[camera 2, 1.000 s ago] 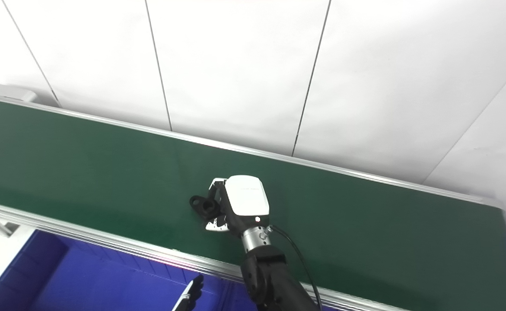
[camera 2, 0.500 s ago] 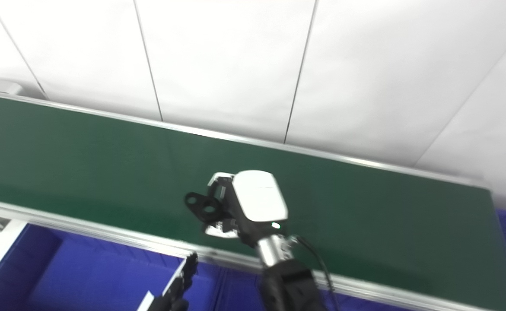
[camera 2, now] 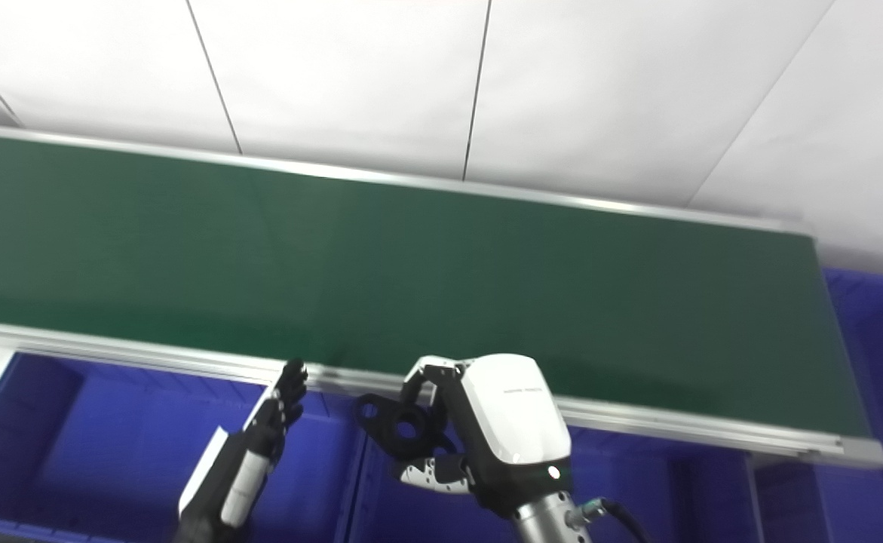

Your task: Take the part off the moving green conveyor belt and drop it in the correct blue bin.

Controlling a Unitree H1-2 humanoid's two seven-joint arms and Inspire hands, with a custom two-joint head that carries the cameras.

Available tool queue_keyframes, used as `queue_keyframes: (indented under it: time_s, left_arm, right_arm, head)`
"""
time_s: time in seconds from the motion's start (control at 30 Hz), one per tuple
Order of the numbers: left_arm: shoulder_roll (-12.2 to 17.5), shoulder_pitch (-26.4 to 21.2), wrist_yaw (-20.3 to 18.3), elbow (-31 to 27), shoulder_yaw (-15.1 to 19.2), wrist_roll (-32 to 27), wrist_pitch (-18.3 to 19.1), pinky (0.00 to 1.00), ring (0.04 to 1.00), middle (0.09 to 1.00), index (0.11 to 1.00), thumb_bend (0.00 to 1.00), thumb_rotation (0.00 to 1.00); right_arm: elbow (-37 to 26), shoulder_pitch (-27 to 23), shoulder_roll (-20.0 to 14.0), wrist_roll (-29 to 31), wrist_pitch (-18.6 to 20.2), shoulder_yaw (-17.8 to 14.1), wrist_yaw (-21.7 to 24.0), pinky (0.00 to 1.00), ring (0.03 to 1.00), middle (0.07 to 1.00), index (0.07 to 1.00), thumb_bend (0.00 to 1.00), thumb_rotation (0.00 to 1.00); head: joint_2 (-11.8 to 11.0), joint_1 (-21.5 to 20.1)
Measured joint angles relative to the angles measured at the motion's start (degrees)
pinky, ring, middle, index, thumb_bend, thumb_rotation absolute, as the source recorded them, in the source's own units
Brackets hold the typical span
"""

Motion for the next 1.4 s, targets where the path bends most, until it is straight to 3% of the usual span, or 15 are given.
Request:
queue_keyframes:
  time_s: [0.17,0.33,0.7,0.9,0.97,1.07,1.23,1.4]
  left_arm:
    - [0.6,-0.2,-0.4,-2.6,0.8,-1.7,4.0,1.00,1.000,1.000,1.000,0.70,0.99]
    - [0.8,-0.2,-1.0,-4.2,1.3,-2.6,5.8,1.00,1.000,1.000,1.000,0.70,0.99]
    - [1.7,-0.2,-1.6,-6.1,2.5,-2.9,7.9,1.00,1.000,1.000,1.000,0.72,0.97]
    - [2.1,-0.4,-2.3,-5.9,2.8,-4.1,8.3,1.00,1.000,1.000,1.000,0.72,0.96]
    - [2.1,-0.6,-2.5,-5.9,2.8,-4.1,8.3,1.00,1.000,1.000,1.000,0.72,0.97]
    - [2.1,-0.8,-2.5,-5.7,2.9,-4.0,8.3,1.00,1.000,1.000,1.000,0.71,0.96]
    - [2.2,-1.1,-2.7,-4.1,3.0,-4.1,8.3,1.00,1.000,1.000,1.000,0.72,0.97]
    - [2.5,-1.1,-3.2,-4.0,2.9,-3.8,8.3,1.00,1.000,1.000,1.000,0.72,0.97]
  right_arm:
    - [-0.2,4.1,1.2,-1.3,-1.0,-1.1,-0.2,0.14,0.209,0.332,0.487,0.50,0.13]
    - [3.0,4.7,2.8,-2.7,-1.2,-1.8,-0.5,0.14,0.214,0.334,0.488,0.50,0.13]
    - [17.2,1.5,3.0,-2.9,-1.4,-2.8,-6.0,0.17,0.231,0.340,0.488,0.51,0.13]
    - [22.6,0.1,4.3,-7.0,0.2,-4.1,-5.8,0.21,0.288,0.426,0.493,0.51,0.15]
    - [23.8,-0.1,4.7,-9.6,1.3,-4.4,-5.2,0.23,0.325,0.486,0.651,0.71,0.33]
    - [23.9,0.3,5.5,-14.4,4.3,-5.1,-1.7,0.40,0.526,0.652,0.782,0.93,0.58]
    - [23.9,0.6,6.1,-16.0,5.4,-5.7,1.0,0.58,0.705,0.807,0.851,1.00,0.75]
    - [23.6,0.9,6.1,-10.7,5.4,-5.7,0.7,0.62,0.739,0.842,0.880,1.00,0.86]
  head:
    - [1.1,-1.0]
    - [2.2,-1.1]
    - [2.6,-2.2]
    - [2.1,-1.9]
    - [2.0,-1.9]
    - [1.8,-1.9]
    - [1.5,-1.8]
    - [0.7,-1.4]
